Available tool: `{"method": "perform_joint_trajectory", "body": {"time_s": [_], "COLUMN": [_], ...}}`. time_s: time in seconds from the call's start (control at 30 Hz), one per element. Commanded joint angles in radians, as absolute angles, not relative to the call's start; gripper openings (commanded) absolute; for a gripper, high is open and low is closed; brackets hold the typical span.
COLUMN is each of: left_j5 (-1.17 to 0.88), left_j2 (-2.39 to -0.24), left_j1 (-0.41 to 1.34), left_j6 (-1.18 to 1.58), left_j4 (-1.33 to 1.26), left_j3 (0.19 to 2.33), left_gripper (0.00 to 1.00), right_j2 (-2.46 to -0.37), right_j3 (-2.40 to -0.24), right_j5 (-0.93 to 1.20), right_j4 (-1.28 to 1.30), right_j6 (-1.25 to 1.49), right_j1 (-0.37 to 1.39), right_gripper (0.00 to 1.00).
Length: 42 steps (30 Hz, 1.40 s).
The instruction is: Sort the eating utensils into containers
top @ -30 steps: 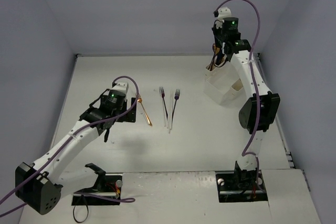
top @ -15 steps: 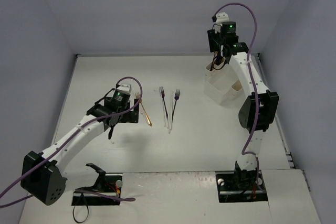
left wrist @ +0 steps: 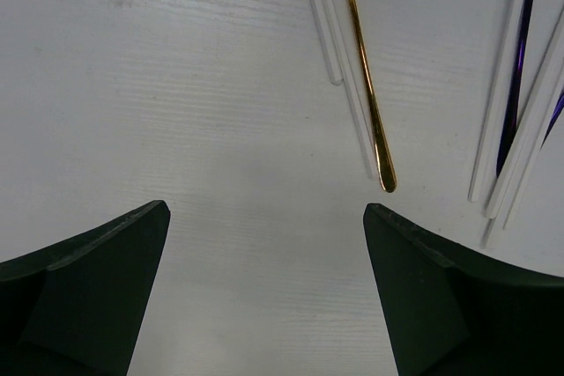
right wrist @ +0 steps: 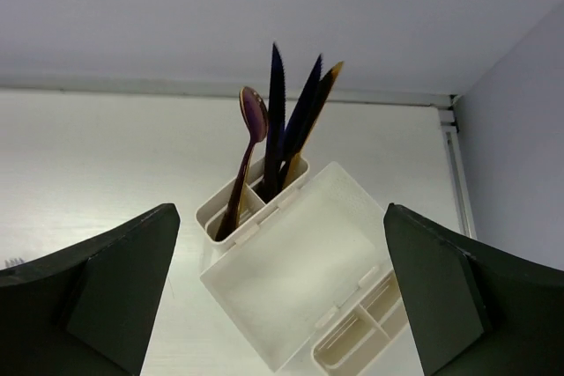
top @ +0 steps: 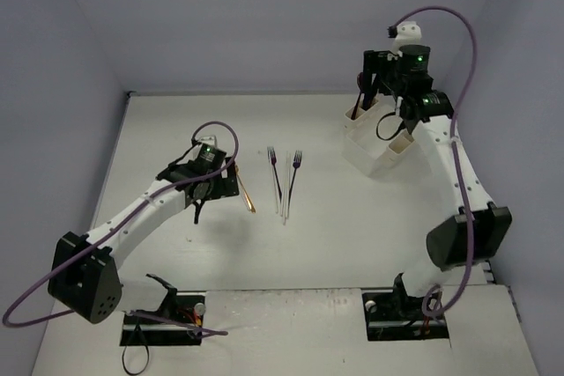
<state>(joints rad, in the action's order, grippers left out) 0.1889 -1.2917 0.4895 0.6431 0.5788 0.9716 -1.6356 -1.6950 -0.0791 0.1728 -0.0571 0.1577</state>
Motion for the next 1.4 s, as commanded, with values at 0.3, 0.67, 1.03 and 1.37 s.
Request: {"method": "perform_joint_trajectory", "body": {"time_s": [0.3,0.67,1.03,1.37], "left_j5": [0.301,0.311,0.283,0.282], "left_j2": [-1.627,-1.857,-2.089,-2.178], "left_j1": [0.440,0.297,0.257,0.245], "left_j6": [0.803,0.817,0.762,0.755], "left_j4": [0.559,0.558,0.546,0.565], "left_j3": [1.255,1.465,1.726,1.772], "left_gripper": [0.59,0.46,0.40,0.28], "right_j2": [-0.985,-0.745,-0.701,-0.678], "right_j3": [-1.155,-0.988,-0.979,-0.976], "right_j5": [-0.109,-0.012,0.060,0.040], "right_j4": [0.127,0.240,0.324,0.362], "right_j6": [0.202,0.221,0.221,0.229], "right_j1": [0.152,0.153,0.153,0.153], "right_gripper": [1.00,1.00,1.00,1.00]}}
